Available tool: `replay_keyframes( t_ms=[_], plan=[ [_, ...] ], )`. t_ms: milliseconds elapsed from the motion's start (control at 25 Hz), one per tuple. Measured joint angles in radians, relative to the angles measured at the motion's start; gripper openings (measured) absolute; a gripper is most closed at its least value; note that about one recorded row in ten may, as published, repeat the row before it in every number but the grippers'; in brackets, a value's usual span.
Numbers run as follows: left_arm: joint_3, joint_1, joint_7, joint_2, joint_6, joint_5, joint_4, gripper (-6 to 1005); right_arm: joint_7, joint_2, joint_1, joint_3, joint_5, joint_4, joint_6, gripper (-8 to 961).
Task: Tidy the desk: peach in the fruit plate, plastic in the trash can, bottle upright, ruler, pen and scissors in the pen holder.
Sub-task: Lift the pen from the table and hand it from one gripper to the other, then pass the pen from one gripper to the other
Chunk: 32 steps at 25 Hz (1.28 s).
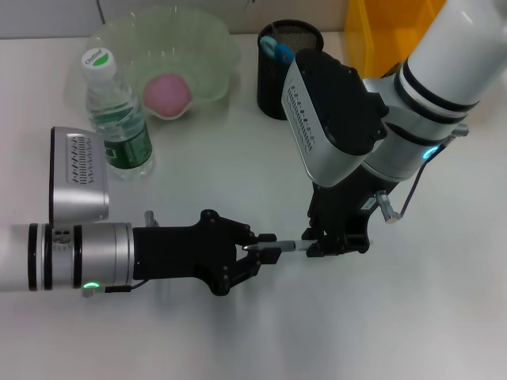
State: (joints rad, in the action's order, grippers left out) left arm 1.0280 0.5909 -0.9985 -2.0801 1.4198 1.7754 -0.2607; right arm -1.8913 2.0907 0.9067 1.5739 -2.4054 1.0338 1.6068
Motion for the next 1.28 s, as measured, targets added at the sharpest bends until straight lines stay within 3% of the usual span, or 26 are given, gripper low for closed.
replay_keyframes(
  t_ms=[80,160,960,1160,1240,1280],
  plan=[
    [0.005,0.001,0.000,0.000,-0.001,-0.001,-0.001,225,0.000,0.000,0.000,0.000,0.000,0.000,0.000,175],
    [0.010,0.001,0.001,0.000,-0.001,-0.004,-0.003,137,0.000,0.000,0.000,0.000,0.000,0.000,-0.001,176],
    [0.011,0.001,-0.008,0.000,-0.003,-0.005,-0.008,138,-0.034,0.000,0.003,0.008,-0.001,0.007,0.000,183],
    [0.008,0.001,-0.008,0.000,-0.005,-0.005,-0.008,138,-0.032,0.000,0.000,0.008,-0.001,0.010,0.000,405],
    [0.008,0.001,-0.008,0.000,-0.005,-0.005,-0.008,138,-0.030,0.000,-0.001,0.009,0.000,0.012,0.001,633],
    [0.009,0.001,-0.009,0.000,-0.009,-0.005,-0.008,138,-0.030,0.000,-0.001,0.009,0.000,0.012,0.001,634]
  ],
)
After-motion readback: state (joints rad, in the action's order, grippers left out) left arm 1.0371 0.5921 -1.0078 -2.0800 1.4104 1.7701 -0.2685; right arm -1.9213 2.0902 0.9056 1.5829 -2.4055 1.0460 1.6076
